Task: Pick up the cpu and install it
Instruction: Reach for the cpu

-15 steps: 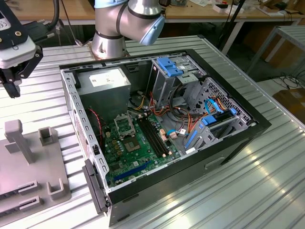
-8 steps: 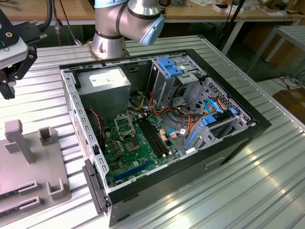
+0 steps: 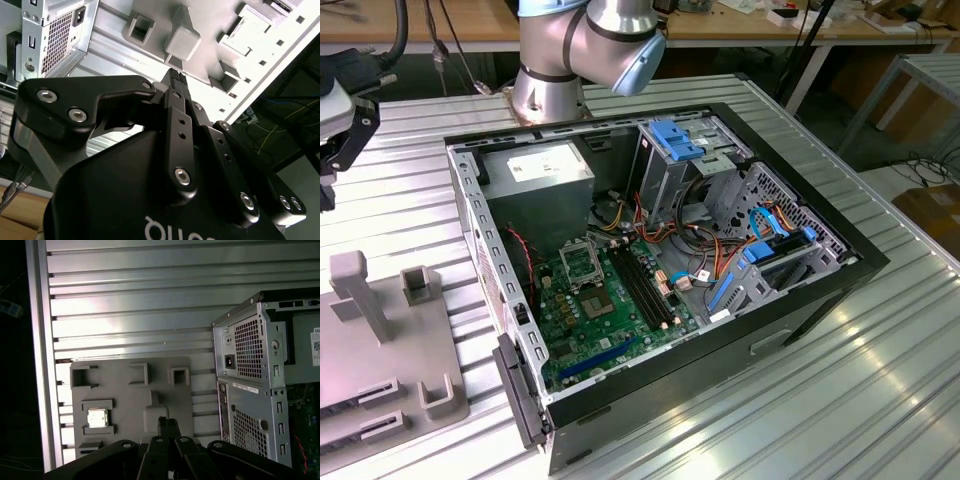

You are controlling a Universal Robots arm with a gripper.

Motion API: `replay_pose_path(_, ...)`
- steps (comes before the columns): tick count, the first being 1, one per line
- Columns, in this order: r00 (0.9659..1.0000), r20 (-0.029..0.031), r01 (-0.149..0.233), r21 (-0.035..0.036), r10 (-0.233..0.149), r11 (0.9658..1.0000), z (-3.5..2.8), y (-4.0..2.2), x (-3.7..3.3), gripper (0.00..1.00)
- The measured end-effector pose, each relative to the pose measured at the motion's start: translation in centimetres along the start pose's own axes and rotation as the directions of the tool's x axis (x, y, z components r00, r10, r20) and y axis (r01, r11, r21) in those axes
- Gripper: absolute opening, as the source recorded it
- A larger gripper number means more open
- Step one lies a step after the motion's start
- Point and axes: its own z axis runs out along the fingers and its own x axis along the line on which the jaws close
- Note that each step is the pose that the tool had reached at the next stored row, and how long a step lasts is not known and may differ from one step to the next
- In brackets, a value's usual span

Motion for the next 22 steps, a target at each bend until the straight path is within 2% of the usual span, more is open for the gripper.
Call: replay_pose_path(22, 1.0, -0.0023, 0.0, 0.0001, 0.0, 1.0, 0.35, -0.2, 2.26, 0.11)
